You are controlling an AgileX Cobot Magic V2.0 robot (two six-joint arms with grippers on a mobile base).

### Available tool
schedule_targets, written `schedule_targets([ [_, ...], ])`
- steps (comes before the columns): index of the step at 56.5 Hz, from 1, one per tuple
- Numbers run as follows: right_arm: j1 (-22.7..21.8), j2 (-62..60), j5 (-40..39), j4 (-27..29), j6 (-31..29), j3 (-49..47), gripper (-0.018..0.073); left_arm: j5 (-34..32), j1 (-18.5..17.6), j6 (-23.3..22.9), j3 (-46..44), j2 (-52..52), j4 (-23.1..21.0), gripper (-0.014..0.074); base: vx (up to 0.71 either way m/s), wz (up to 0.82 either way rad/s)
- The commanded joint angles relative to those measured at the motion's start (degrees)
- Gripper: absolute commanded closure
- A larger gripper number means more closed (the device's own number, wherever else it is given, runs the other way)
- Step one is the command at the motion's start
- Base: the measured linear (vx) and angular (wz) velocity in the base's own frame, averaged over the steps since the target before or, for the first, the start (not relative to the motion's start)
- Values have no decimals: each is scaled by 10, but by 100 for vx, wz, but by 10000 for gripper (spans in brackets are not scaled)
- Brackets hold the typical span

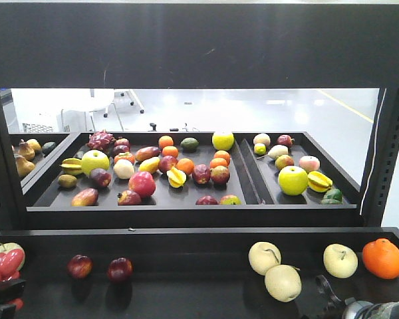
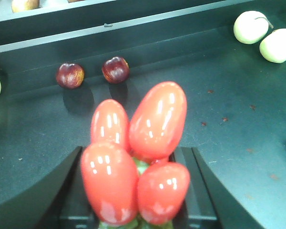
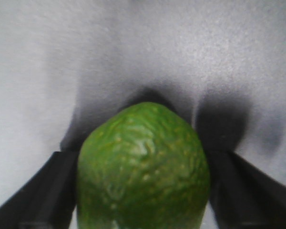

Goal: Pick snacks and fruit into basket
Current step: 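Reach the right gripper down to the large green citrus and grasp it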

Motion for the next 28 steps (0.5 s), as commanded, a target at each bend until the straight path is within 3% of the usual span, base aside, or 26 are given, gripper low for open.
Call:
schedule_targets([
  [1, 0, -28, -1, -1, -7, -12, 108, -34, 0, -4, -16, -12, -14, 599, 0, 0],
  [23, 0, -134, 19, -17, -7, -12, 575, -34, 0, -4, -16, -12, -14, 599, 0, 0],
  [28, 0, -186, 19, -36, -13, -12, 573, -39, 0, -4, -16, -12, -14, 599, 0, 0],
])
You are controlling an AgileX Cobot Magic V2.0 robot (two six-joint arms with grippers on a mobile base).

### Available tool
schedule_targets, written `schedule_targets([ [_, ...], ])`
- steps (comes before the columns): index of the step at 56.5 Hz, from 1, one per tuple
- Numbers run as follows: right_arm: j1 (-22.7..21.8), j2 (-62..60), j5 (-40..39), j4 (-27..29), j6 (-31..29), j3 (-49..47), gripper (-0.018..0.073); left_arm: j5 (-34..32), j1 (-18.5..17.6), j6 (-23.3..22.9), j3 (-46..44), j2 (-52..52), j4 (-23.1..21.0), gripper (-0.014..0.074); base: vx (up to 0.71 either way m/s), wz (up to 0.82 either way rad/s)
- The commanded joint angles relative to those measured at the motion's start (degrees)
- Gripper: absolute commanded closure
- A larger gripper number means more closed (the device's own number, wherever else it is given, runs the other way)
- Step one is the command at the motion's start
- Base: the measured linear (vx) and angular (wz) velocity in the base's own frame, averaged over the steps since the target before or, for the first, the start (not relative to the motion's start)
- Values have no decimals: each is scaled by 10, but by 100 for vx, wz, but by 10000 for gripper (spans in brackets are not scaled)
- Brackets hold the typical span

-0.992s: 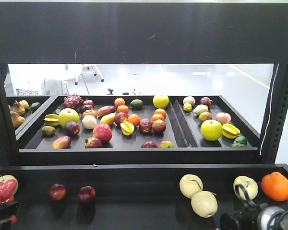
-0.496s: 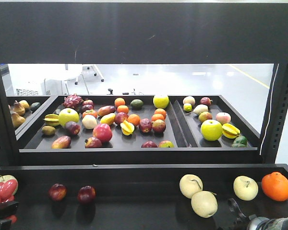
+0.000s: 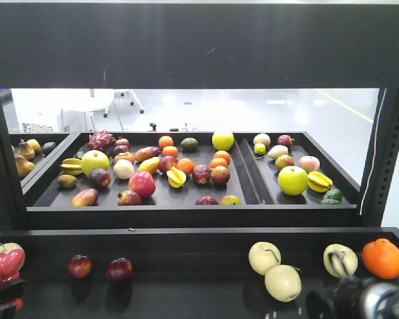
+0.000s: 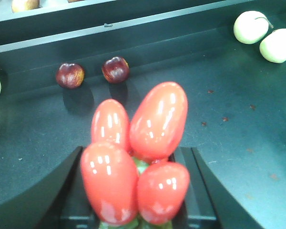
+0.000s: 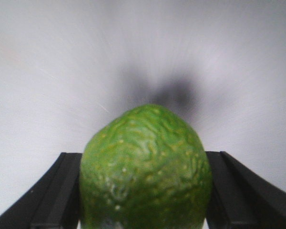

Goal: Pick snacks and fruit into basket
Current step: 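Reach the right gripper down to the large green citrus and grasp it, then lift both held fruits up from the table surface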

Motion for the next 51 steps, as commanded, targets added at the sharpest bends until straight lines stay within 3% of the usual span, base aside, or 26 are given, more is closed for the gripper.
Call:
schedule_targets([
  [1, 0, -90, -3, -22, -16, -11, 573, -39, 0, -4, -16, -12, -14, 599, 0, 0],
  [8, 0, -182, -11, -22, -54, -11, 571, -43, 0, -3, -16, -12, -14, 599, 0, 0],
  [18, -1, -324, -10, -22, -54, -11, 571, -43, 0, -3, -16, -12, -14, 599, 0, 0],
  [29, -1, -473, -2, -77, -47, -10, 571, -43, 0, -3, -16, -12, -14, 599, 0, 0],
  [38, -1, -537, 27, -77, -47, -9, 568, -49, 0, -2, -14, -30, -13, 599, 0, 0],
  [51, -1, -601, -51, -72, -31, 79, 568, -135, 0, 0, 60, -122, -10, 599, 0, 0],
])
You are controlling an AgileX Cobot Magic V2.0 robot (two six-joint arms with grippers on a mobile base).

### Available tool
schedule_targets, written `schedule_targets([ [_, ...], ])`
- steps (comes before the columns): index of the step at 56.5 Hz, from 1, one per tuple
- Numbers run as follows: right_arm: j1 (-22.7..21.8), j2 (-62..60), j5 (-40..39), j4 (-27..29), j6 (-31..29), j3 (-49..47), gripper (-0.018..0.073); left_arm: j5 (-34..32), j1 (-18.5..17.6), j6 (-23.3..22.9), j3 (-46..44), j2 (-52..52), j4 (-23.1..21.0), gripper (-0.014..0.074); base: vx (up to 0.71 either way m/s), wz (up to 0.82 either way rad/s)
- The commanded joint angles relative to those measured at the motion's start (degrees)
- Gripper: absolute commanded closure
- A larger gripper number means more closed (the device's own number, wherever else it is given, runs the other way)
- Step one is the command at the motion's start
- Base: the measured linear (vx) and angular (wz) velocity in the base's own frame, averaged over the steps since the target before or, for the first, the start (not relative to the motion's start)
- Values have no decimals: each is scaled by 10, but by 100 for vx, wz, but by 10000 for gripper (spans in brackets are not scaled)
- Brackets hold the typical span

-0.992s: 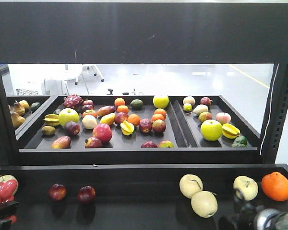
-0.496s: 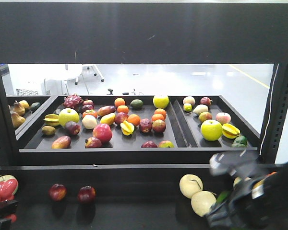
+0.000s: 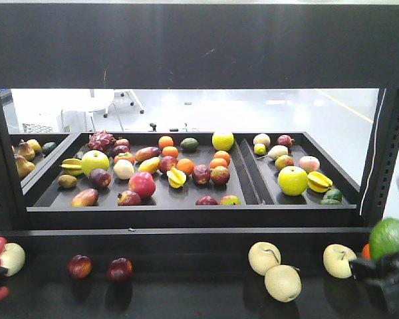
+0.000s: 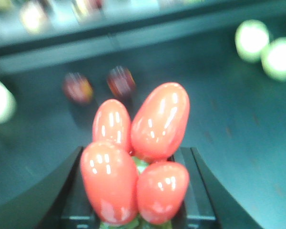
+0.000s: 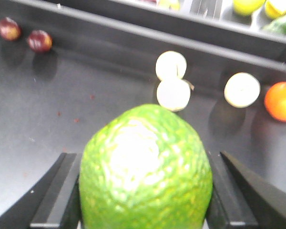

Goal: Pick snacks and fruit into basket
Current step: 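Lift both held fruits up from the table surface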

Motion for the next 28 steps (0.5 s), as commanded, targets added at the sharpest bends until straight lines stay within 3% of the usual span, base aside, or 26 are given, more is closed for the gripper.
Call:
schedule_targets([
  [1, -1, -36, -83, -4, 9, 35, 568, -77, 0, -1, 23, -44, -10, 599, 0, 0],
  [15, -1, -86, -167, -29, 8, 74, 568, -137, 0, 1, 81, -129, -10, 599, 0, 0],
  [28, -1, -95, -168, -27, 4, 74, 568, -136, 0, 0, 80, -147, -10, 599, 0, 0],
])
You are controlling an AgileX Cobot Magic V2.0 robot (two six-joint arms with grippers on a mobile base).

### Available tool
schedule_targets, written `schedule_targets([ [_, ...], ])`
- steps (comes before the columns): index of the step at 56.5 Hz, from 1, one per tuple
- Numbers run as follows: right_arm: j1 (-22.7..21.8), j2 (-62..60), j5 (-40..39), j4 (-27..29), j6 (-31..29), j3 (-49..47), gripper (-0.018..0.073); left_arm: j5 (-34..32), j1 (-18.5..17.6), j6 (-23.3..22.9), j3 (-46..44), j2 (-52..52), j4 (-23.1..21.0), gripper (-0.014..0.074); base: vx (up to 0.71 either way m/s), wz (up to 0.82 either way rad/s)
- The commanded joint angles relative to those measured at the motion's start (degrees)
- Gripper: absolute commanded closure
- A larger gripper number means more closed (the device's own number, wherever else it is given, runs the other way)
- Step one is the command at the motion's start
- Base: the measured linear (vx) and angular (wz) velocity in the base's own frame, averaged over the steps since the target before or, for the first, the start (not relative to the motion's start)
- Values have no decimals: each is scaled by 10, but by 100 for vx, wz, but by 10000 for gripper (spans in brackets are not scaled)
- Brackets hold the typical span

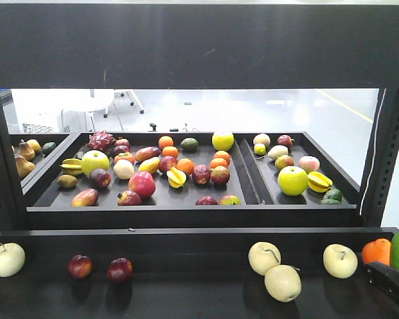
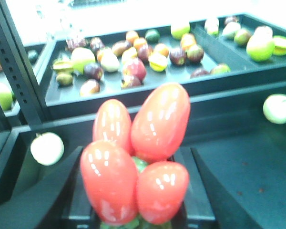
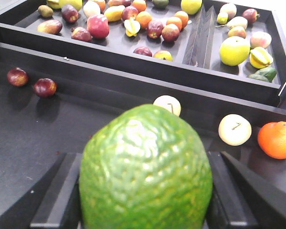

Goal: Pick snacks and fruit into basket
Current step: 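Lift both held fruits up from the table surface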

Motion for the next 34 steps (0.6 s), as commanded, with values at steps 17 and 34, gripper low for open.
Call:
schedule_targets([
  [17, -1, -4, -52, -10, -7, -18, 568, -47, 0, -1, -15, -4, -10, 599, 0, 0],
  [34, -1, -4, -52, -10, -7, -18, 568, -47, 0, -1, -15, -4, -10, 599, 0, 0],
])
